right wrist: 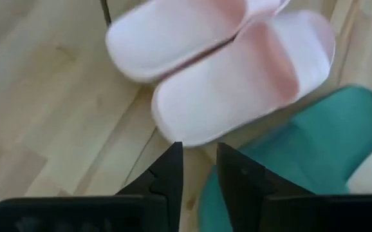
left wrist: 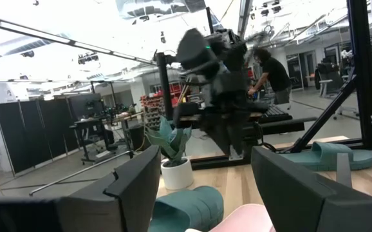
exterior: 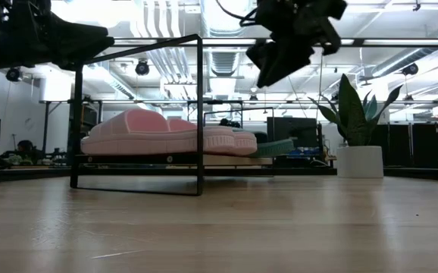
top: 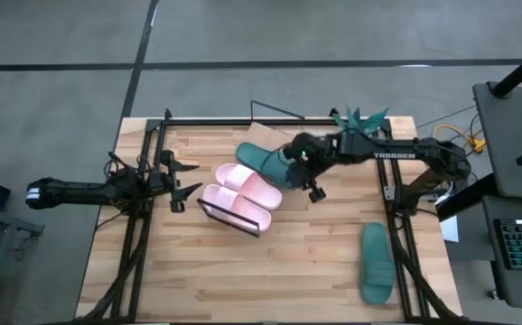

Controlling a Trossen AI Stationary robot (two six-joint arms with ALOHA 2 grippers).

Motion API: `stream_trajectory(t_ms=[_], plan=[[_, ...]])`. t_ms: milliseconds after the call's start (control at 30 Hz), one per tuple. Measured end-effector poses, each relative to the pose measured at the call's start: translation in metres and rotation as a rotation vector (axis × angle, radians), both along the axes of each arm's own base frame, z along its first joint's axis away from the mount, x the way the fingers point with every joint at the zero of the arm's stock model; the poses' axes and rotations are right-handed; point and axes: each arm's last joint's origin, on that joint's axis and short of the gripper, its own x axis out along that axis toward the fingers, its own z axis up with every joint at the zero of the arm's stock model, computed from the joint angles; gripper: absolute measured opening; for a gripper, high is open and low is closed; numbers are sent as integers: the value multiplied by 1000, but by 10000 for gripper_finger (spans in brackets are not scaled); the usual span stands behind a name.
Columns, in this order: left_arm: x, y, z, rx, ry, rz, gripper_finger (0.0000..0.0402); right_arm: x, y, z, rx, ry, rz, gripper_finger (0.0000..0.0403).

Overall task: Pick and place slides into the shelf
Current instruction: Put the top dark green slide on the shelf

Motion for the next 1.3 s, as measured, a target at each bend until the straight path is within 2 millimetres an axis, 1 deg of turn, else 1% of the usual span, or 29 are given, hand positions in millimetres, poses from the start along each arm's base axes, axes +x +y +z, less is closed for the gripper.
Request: stream_trajectory(t_ms=[100,167,267,333,400,467,533,633,767,933,1067,1167,1300], plan=[[0,0,0,0,0,0,228,-7,14,-8,-45,24,-39,76],[0,0,0,0,0,0,228,-16,20,-13,-45,26,-54,72],[0,0,0,0,1,0,228,-27,26,-22,-79,-25,-104,68],[0,0,0,0,2,0,228,-34,28,-27,-180,-89,-175,67],[0,0,0,-1,3,0,228,-39,30,-30,-314,-211,-265,67],[1,0,-1,-1,6,0,228,-46,32,-34,-400,-322,-309,67],[1,0,-1,-1,8,0,228,-53,34,-39,-401,-410,-298,67],[1,0,-1,-1,9,0,228,-62,37,-48,-360,-470,-229,73],[1,0,-1,-1,8,0,228,-73,40,-67,-452,-391,-72,103],[1,0,-1,0,9,0,228,-77,41,-84,-465,-331,-44,171],[1,0,-1,0,8,0,228,-76,40,-89,-487,-310,-24,219],[1,0,-1,0,8,0,228,-74,39,-95,-543,-276,-29,238],[1,0,-1,0,8,1,228,-70,38,-105,-612,-222,0,242]])
